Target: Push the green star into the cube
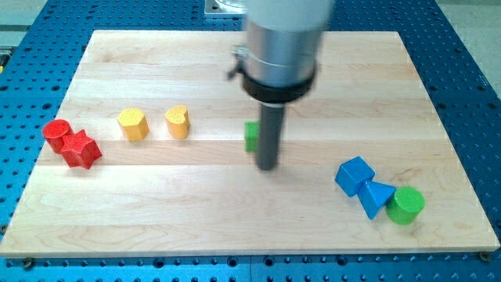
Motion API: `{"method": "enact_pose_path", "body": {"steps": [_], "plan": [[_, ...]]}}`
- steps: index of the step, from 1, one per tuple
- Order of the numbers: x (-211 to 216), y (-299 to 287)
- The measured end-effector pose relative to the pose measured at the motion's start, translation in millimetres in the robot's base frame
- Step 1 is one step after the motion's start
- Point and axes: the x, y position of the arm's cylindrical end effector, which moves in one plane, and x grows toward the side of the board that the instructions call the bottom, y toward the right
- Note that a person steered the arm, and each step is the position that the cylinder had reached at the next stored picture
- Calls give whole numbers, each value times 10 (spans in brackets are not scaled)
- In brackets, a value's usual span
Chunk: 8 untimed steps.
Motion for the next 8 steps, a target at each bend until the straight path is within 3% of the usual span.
{"method": "enact_pose_path", "body": {"steps": [1, 2, 3, 4, 5, 6, 7, 8], "plan": [[-236, -636], [-551, -542], [-387, 402], [72, 1203], [184, 1318], [142, 1244], [115, 683], [696, 462]]}}
